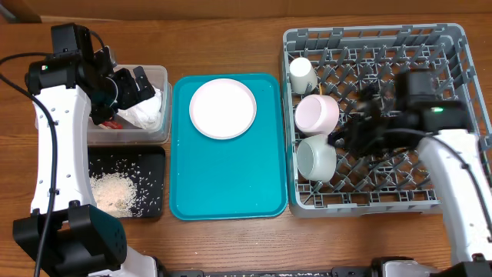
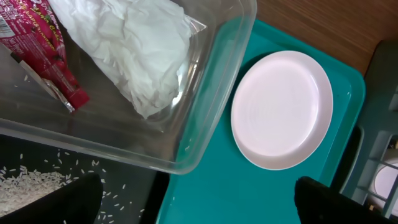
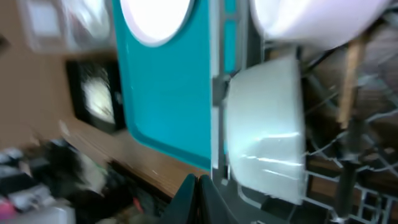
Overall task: Sort waste into correct bins and load items into the dishwasher
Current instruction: 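Tilt the white bowl upside down in the rack with the right gripper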
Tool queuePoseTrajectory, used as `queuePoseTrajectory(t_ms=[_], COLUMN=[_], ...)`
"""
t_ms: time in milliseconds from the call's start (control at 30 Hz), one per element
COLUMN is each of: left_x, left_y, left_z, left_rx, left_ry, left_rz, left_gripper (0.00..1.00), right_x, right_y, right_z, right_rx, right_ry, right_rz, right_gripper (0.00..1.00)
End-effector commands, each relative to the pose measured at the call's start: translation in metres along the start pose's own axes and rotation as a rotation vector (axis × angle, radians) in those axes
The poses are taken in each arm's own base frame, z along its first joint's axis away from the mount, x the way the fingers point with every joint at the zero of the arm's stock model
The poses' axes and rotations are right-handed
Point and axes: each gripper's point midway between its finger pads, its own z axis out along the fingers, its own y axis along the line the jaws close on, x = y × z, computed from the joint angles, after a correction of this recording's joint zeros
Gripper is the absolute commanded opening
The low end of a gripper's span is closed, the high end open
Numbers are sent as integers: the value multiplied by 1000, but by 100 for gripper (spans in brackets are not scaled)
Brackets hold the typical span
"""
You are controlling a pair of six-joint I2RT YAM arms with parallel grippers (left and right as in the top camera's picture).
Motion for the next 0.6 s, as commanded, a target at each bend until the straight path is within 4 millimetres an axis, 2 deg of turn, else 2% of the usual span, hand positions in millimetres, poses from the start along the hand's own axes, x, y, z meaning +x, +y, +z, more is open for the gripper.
queuePoseTrajectory(t_ms=[0, 167, 300, 567], left_x=[-3, -3, -3, -3], left_y=[-5, -5, -5, -5], left_z=[-6, -6, -6, -6], left_rx=[5, 5, 5, 5], left_ry=[-21, -21, -21, -21], left_rz=[27, 27, 27, 27], left_gripper=[100, 100, 100, 100], right_x=[6, 8, 7, 8], right_y=[-6, -16, -14, -25], right_z=[9, 16, 22, 37], right_rx=[192, 392, 401, 427], right_ry=[-1, -34, -34, 26], right_rz=[-45, -49, -47, -18], right_gripper=[4, 5, 5, 6])
